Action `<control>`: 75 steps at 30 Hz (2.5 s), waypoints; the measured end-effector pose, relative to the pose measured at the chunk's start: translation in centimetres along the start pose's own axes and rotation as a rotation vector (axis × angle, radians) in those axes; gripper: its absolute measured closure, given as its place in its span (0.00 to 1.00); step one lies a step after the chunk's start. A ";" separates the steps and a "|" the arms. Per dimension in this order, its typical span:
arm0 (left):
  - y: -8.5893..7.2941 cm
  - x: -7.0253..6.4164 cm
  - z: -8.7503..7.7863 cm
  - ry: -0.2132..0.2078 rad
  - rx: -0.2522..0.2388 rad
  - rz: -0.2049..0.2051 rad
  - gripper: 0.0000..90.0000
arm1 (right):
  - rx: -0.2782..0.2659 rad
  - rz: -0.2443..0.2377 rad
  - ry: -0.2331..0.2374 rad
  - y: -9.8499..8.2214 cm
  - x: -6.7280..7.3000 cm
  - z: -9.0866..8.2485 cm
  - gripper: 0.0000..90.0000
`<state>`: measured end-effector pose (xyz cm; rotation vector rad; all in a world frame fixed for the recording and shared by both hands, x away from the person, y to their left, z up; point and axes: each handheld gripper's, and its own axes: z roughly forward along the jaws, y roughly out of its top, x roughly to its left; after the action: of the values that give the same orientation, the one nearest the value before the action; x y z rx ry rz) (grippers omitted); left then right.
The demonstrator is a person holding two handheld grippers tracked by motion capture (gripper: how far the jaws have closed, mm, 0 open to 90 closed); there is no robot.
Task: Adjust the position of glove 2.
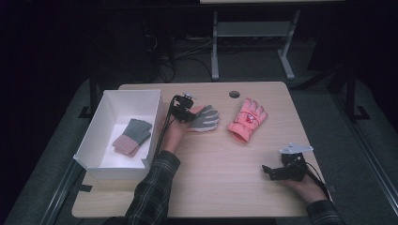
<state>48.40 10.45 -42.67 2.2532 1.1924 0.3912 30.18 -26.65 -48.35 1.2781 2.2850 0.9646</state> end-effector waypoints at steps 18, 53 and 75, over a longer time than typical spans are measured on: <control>0.7 -3.0 1.3 -0.123 0.017 0.012 1.00 | 0.000 -0.002 0.002 0.0 0.0 0.0 0.03; -1.9 -1.5 -2.0 -0.067 0.025 -0.035 1.00 | 0.000 -0.001 0.003 0.0 0.0 0.0 0.03; -5.8 -6.4 -4.6 -0.301 0.087 0.164 1.00 | 0.001 -0.002 0.004 0.0 0.0 0.0 0.03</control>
<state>38.69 9.27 -42.40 2.3897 0.8892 0.0566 30.15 -26.62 -48.35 1.2748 2.2892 0.9662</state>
